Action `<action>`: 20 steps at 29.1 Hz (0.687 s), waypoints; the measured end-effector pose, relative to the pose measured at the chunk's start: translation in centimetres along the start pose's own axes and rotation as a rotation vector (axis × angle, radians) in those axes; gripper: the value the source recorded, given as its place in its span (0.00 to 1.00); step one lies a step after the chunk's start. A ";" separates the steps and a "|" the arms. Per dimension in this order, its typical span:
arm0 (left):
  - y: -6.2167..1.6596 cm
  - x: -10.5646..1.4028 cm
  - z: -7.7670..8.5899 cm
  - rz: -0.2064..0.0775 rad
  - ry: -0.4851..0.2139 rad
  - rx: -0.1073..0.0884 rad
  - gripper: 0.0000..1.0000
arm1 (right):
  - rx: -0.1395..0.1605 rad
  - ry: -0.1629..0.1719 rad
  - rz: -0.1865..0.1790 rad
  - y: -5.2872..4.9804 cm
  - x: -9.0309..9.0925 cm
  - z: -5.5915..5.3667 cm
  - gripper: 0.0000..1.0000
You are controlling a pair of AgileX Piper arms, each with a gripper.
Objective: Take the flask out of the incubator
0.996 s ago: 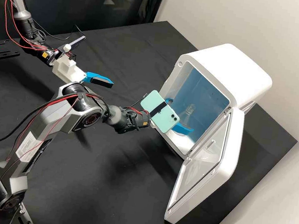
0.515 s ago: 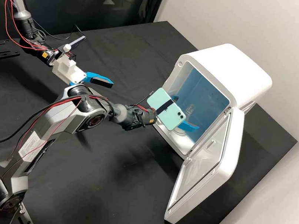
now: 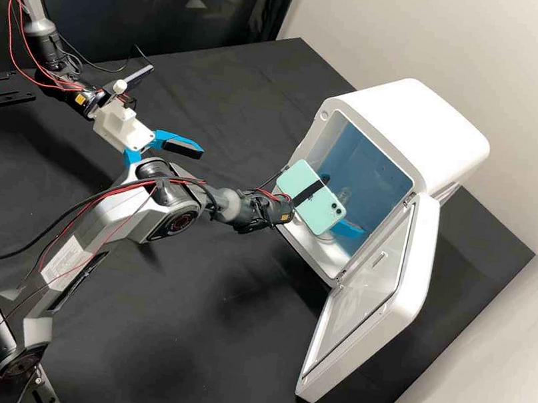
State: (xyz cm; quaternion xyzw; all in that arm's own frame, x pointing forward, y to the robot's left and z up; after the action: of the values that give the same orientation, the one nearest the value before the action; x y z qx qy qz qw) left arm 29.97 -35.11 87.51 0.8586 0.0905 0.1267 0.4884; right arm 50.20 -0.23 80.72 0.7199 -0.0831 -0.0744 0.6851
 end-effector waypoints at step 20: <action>0.29 -0.1 0.4 0.009 -0.013 0.002 1.00 | 0.001 -0.038 -0.043 -1.3 2.2 1.6 1.00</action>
State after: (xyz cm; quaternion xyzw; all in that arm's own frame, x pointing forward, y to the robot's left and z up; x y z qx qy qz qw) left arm 30.02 -35.63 87.54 0.8604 0.0833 0.1232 0.4875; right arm 52.01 -2.20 79.39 0.7203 -0.0806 -0.1028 0.6813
